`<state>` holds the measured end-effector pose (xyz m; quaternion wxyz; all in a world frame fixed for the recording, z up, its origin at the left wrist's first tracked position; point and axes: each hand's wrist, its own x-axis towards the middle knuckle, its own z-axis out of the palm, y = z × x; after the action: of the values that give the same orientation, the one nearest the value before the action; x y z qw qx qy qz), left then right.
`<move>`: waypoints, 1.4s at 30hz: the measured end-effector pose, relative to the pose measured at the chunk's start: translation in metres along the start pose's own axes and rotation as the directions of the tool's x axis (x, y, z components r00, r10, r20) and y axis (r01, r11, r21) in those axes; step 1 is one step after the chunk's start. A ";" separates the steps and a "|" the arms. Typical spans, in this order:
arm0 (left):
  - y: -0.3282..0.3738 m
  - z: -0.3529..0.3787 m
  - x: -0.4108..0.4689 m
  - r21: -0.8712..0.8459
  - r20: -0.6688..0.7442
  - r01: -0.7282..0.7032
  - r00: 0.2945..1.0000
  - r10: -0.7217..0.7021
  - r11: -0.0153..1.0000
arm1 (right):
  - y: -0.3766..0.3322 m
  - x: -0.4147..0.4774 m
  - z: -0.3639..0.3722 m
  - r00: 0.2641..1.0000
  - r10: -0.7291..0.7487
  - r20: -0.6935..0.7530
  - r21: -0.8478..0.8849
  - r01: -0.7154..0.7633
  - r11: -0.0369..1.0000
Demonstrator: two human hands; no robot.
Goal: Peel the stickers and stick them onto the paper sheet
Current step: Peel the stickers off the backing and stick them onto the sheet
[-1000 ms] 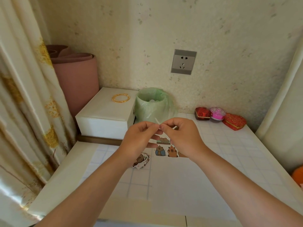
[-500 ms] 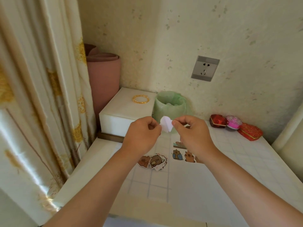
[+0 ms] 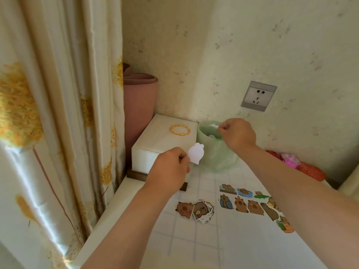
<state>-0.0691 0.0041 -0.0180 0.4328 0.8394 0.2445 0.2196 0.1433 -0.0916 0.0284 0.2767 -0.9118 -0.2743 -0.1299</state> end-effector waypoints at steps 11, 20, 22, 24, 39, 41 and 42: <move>0.014 0.010 -0.004 -0.256 0.098 0.088 0.993 -0.065 0.963 | -0.009 -0.063 -0.030 0.973 -0.056 0.223 0.466 -0.055 0.883; 0.028 0.036 -0.018 -0.236 0.178 0.104 0.982 -0.063 0.966 | 0.021 -0.119 -0.049 0.960 0.032 0.277 0.614 -0.202 0.763; 0.030 0.041 -0.020 -0.220 0.180 0.096 0.982 -0.056 0.971 | 0.026 -0.121 -0.050 0.959 0.033 0.281 0.618 -0.208 0.758; 0.031 0.045 -0.021 -0.200 0.188 0.095 0.981 -0.056 0.975 | 0.031 -0.123 -0.050 0.957 0.031 0.288 0.600 -0.205 0.773; 0.043 0.071 -0.028 -0.198 0.291 0.121 0.955 -0.059 0.973 | 0.055 -0.123 -0.051 0.883 0.232 0.407 0.521 -0.434 0.735; 0.045 0.068 -0.029 -0.281 0.327 0.140 0.944 -0.043 0.950 | 0.059 -0.123 -0.053 0.830 0.258 0.495 0.498 -0.514 0.698; 0.045 0.067 -0.029 -0.312 0.334 0.150 0.942 -0.039 0.938 | 0.060 -0.123 -0.054 0.806 0.260 0.531 0.491 -0.543 0.681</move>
<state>-0.0433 -0.0778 -0.0199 0.6125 0.7659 0.1703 0.0960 0.0724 -0.2174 -0.0015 0.5178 -0.8111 -0.1412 0.2327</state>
